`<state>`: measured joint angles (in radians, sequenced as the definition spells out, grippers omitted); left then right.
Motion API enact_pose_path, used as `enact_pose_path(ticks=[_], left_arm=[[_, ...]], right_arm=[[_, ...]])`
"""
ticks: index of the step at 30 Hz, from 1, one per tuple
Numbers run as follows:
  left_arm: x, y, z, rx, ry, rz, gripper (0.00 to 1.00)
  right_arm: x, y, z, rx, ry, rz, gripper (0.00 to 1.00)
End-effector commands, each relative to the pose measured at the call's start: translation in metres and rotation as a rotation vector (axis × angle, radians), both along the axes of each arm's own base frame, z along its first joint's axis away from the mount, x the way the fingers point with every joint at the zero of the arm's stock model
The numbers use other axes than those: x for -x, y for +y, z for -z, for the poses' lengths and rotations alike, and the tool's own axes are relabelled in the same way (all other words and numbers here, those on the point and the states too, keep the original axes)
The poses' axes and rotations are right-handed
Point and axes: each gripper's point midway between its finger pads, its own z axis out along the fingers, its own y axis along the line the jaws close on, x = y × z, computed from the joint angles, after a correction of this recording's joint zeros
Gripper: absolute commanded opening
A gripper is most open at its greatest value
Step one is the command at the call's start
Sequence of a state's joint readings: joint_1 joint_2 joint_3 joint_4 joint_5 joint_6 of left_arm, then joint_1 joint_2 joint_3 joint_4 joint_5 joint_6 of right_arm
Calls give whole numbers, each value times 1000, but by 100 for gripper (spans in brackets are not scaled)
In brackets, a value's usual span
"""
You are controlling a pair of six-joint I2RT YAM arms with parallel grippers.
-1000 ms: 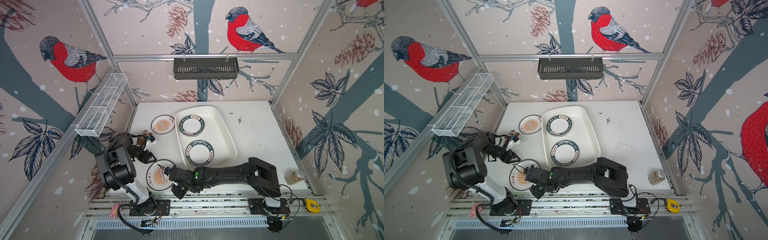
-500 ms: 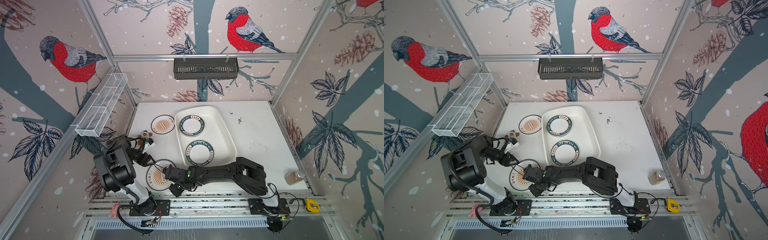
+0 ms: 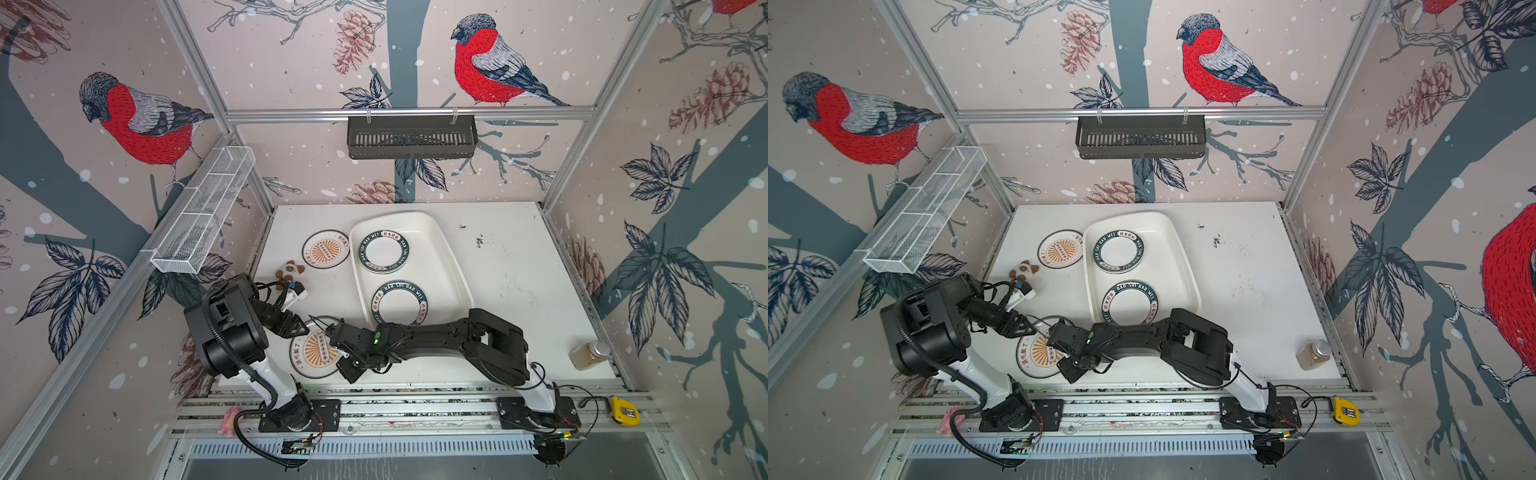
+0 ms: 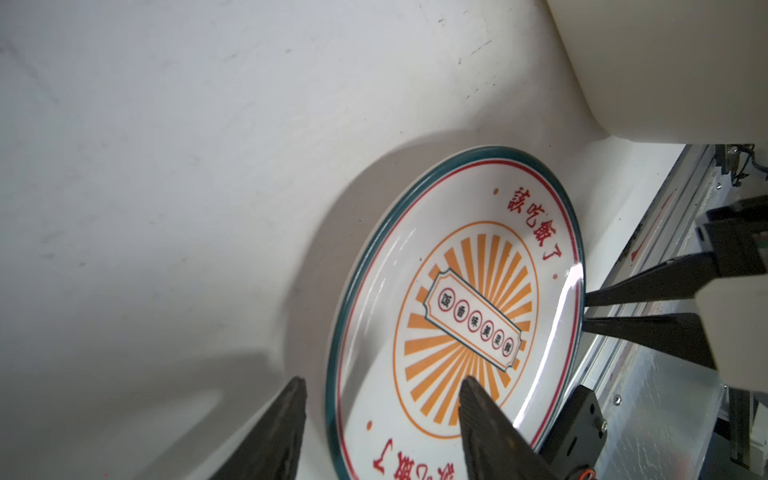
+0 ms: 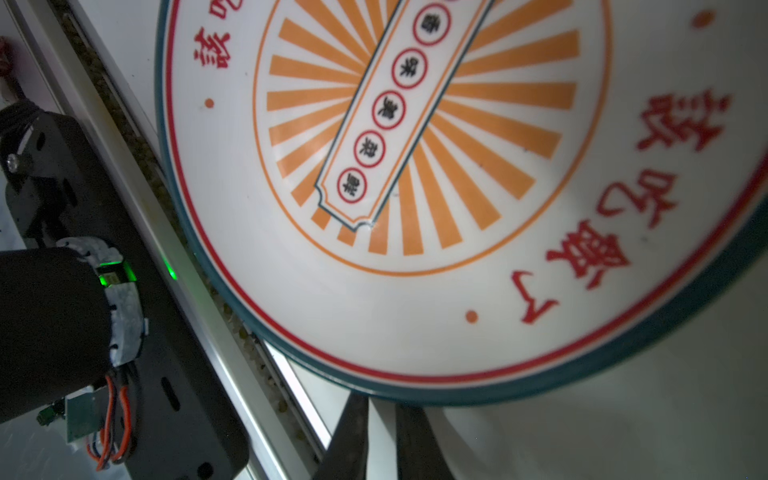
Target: Place the plates into the plastic bin on the countertop
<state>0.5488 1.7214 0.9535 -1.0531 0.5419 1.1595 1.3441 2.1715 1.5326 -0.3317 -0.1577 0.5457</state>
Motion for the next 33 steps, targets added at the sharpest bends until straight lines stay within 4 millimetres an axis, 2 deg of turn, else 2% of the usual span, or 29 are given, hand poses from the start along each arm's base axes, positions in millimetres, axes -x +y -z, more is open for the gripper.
enact_pose_path(ticks=[1, 7, 14, 19, 23, 33], left_arm=[[11, -4, 0, 23, 35, 25, 59], [16, -6, 2, 56, 62, 10, 57], [15, -11, -1, 119, 77, -16, 46], [11, -14, -9, 183, 79, -37, 43], [13, -17, -12, 203, 76, -36, 43], [17, -21, -20, 213, 59, -28, 34]], right_arm=[[-10, -1, 3, 6, -15, 15, 17], [-27, -4, 6, 18, -26, 51, 17], [-36, -6, 11, 29, -29, 58, 18], [-44, -8, 12, 35, -38, 78, 18], [-48, -8, 11, 33, -40, 89, 18], [-52, -6, 11, 36, -52, 96, 18]])
